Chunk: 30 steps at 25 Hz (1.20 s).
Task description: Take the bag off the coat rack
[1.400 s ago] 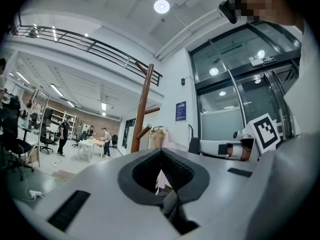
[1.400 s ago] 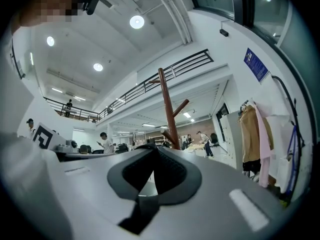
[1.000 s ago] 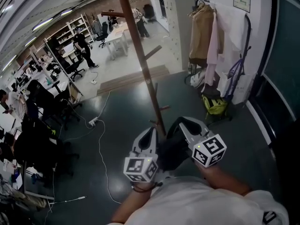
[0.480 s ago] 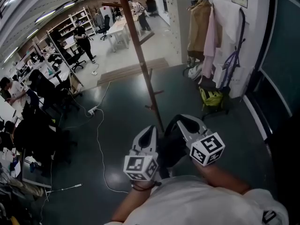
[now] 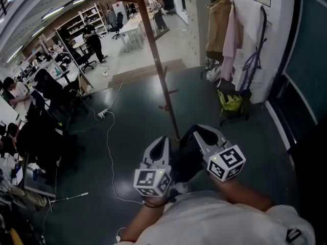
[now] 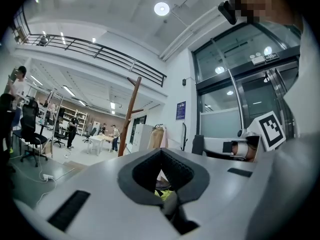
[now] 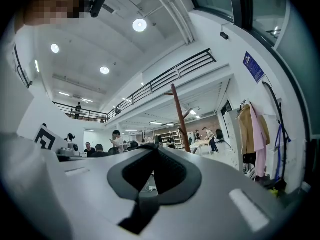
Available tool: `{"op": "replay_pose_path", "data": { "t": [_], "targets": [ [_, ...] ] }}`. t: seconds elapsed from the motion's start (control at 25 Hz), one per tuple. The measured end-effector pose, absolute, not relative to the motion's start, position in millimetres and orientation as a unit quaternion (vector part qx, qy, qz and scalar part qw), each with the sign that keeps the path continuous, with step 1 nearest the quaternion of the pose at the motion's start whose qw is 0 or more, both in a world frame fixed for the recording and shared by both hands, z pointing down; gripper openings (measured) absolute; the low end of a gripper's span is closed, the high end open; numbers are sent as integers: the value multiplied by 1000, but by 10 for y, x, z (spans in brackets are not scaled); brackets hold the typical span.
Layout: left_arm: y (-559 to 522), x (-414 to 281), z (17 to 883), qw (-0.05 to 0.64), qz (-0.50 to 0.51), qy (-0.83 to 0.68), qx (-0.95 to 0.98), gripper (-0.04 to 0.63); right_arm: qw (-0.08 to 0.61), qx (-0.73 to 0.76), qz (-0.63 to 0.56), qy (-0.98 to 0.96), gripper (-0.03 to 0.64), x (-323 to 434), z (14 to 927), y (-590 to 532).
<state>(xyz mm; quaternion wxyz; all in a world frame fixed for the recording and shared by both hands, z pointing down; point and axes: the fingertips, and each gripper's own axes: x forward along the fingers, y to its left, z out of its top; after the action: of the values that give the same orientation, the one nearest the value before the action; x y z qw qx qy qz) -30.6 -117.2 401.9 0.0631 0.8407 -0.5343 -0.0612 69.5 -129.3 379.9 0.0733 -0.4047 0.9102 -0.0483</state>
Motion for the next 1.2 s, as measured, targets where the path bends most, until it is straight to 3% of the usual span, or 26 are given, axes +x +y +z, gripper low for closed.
{"op": "replay_pose_path", "data": {
  "t": [1.2],
  "targets": [
    [-692,-1079,3882,51,-68,-533,842,6,62,-398,-47,914,21,-116,3807,-839]
  ]
}}
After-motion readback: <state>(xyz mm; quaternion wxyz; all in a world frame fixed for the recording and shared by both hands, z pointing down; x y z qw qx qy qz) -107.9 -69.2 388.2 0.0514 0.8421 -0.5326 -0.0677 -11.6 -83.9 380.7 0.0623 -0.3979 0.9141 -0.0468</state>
